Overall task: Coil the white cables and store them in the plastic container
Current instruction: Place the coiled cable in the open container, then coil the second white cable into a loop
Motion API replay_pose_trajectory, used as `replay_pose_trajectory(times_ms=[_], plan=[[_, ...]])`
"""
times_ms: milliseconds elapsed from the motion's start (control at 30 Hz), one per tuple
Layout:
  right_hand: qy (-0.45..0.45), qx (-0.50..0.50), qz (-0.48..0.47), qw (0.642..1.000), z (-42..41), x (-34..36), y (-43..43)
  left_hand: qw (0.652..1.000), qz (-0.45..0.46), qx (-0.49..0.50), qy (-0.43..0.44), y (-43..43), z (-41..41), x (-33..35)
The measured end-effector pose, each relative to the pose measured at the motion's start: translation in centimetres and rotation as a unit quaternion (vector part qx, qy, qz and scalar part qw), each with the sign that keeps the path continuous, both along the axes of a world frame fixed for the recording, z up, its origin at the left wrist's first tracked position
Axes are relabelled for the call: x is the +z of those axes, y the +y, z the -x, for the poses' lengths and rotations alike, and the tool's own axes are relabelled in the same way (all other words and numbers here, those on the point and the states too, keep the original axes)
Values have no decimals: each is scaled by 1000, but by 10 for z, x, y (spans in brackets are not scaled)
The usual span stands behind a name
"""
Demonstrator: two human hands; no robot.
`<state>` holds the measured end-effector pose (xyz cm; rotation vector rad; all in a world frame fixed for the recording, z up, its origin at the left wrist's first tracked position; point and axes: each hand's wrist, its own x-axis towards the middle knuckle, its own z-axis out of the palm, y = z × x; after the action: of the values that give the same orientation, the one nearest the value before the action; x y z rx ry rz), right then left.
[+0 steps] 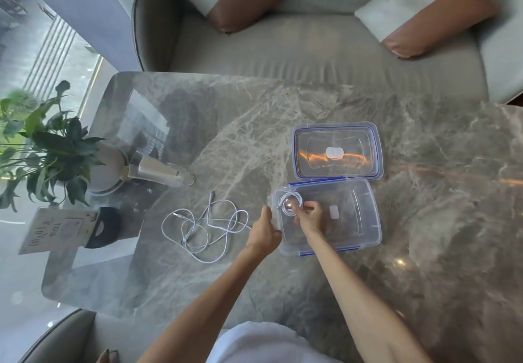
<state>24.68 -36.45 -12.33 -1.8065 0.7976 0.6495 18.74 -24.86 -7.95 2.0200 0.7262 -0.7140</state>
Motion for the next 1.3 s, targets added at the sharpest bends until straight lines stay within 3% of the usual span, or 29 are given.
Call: replay_pose_trajectory(times_ms=[367, 500, 600, 733, 900, 1000, 1100, 1233, 1300], plan=[[62, 31, -37, 997, 2, 16, -22, 1000, -15, -5, -23, 16, -2, -7], [-64, 125, 152, 978, -5, 49, -11, 997, -39, -14, -59, 49, -6, 0], [-166, 189, 144, 957, -12, 72, 30, 986, -102, -20, -130, 107, -6, 2], [-150, 396, 109, 899, -3, 62, 118, 958, -215, -168, -84, 183, -1, -11], [-63, 604, 193, 771, 40, 19, 183, 919, -224, -322, -27, 220, 22, -39], [-72, 656, 246, 710, 59, 4, 188, 905, -233, -355, -31, 231, 45, -53], [-89, 634, 241, 729, 65, 3, 181, 918, -215, -330, -46, 238, 57, -55], [-87, 523, 99, 842, 54, 30, 156, 949, -206, -232, -47, 238, 59, -35], [-115, 481, 31, 869, 46, 60, 140, 947, -205, -212, -128, 232, 60, -15]])
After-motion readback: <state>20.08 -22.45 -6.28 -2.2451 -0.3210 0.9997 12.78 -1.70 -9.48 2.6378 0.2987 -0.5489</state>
